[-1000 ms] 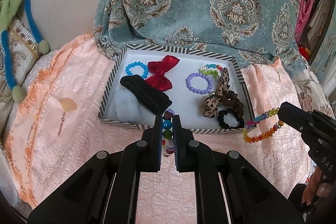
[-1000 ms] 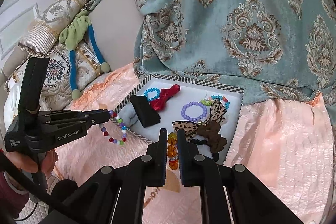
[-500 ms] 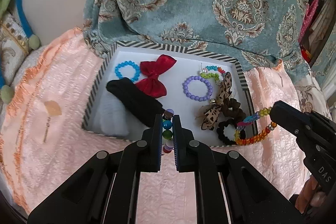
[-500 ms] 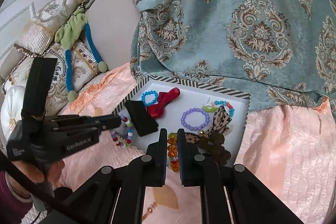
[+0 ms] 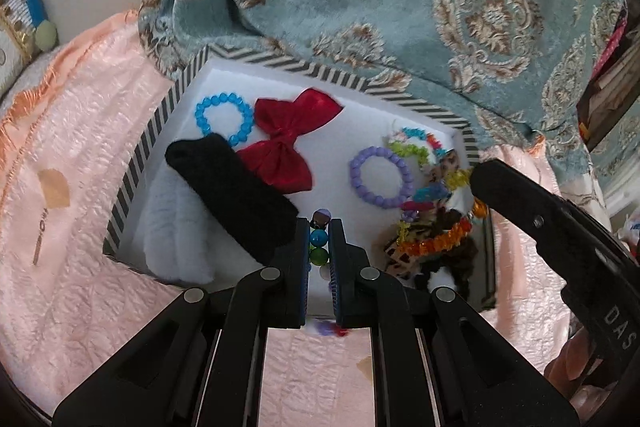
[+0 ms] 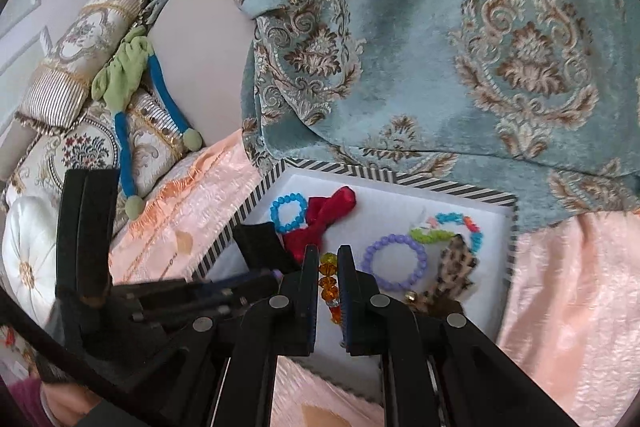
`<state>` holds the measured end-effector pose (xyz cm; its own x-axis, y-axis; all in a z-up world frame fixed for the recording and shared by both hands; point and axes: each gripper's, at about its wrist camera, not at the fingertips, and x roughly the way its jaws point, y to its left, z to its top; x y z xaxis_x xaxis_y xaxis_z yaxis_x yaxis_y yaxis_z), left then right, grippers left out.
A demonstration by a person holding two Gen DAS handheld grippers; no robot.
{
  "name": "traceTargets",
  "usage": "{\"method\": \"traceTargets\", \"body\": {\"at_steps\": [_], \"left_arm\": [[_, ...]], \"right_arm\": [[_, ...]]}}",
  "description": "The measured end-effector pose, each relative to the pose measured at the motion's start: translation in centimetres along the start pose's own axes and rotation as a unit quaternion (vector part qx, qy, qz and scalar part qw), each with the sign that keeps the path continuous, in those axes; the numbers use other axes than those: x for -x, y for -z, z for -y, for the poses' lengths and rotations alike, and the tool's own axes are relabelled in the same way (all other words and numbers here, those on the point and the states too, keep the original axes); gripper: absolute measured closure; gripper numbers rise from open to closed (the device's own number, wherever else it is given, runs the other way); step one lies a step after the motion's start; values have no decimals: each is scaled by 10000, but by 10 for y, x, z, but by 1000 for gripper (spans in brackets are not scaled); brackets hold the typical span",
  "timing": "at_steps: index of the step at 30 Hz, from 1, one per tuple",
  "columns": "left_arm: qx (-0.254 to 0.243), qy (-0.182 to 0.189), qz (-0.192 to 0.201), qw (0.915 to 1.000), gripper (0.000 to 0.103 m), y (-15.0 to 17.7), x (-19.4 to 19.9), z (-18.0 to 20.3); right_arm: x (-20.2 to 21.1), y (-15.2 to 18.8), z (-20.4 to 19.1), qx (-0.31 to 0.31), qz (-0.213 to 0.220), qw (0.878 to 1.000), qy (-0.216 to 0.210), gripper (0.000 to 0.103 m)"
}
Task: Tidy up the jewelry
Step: 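Lower the multicolour bracelet into the tray with left tool while right tool releases the orange bracelet there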
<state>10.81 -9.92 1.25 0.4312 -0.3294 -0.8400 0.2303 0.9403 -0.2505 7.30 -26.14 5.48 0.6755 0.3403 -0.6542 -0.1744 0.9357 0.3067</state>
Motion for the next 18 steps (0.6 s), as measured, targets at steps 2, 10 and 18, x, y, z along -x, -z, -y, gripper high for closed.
{"method": "traceTargets", "body": {"at_steps": [2, 10, 18], "left_arm": [[133, -6, -54, 9999, 95, -2, -6, -8], [203, -88, -91, 9997, 95, -10, -17, -18], [183, -220, -290, 9992, 95, 4, -35, -21]], "right_arm": [[-13, 1, 1, -92, -59, 9999, -30, 95], [-55, 16, 21, -556, -412, 9976, -79, 95], [-65, 40, 47, -688, -787, 9944, 177, 95]]}}
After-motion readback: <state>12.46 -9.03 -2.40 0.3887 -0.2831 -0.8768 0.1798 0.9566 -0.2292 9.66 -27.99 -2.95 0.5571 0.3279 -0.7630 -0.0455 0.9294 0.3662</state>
